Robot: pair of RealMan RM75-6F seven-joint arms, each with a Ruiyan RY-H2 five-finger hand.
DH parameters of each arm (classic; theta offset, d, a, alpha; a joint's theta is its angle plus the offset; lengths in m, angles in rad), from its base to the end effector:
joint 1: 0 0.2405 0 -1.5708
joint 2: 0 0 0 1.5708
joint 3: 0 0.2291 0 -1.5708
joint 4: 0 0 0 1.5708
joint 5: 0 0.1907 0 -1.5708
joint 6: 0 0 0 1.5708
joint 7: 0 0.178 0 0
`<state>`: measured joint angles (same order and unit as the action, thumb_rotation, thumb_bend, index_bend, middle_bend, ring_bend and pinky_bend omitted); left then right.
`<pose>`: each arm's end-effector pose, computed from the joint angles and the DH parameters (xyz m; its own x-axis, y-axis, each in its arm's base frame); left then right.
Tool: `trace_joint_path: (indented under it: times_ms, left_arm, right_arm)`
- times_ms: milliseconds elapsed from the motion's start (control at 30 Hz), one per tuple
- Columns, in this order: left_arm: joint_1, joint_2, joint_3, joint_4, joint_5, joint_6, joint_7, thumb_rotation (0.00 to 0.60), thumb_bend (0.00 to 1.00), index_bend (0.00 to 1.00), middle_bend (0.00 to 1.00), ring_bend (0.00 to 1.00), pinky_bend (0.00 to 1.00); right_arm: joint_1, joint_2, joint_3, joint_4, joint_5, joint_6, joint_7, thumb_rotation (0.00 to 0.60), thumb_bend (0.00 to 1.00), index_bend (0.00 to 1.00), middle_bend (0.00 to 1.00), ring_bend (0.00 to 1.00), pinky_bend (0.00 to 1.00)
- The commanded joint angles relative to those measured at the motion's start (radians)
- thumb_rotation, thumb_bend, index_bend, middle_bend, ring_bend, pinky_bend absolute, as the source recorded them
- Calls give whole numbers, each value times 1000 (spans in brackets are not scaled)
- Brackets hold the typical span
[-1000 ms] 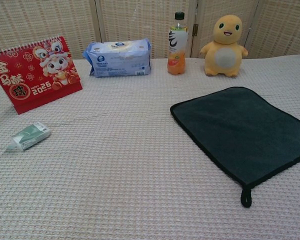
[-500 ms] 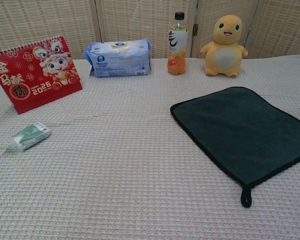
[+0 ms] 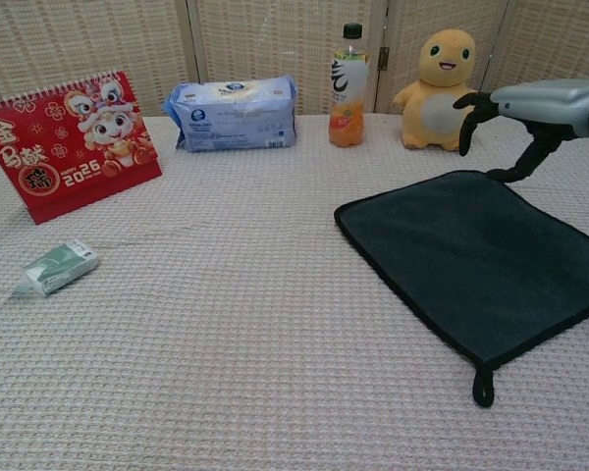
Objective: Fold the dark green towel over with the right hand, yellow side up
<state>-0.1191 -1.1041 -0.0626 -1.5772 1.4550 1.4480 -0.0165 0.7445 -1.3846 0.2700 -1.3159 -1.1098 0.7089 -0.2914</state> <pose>-0.2876 0.2242 0.1724 0.4198 0.0076 0.9076 0.9075 0.0081 -0.4199 -0.1745 -0.4064 0.0483 0.5737 -0.2674 0.7742 -0.8137 -0.2943 0.5013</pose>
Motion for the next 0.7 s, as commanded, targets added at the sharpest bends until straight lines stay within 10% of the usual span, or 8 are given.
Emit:
trace_joint_path:
  times_ms: [33,700]
  left_arm:
    - [0,2,-2,2,-5,-3,-6,600,422,0,0,0,0]
    - [-6,14,-10,19,-26,-24,-52,600,425,0,0,0,0]
  right_arm:
    - [77,-93,17,118,63,-65,-30,600,446,401,46,5,0]
    - [299,-472,42,661,199,-207,16,600,447,441,75,30,0]
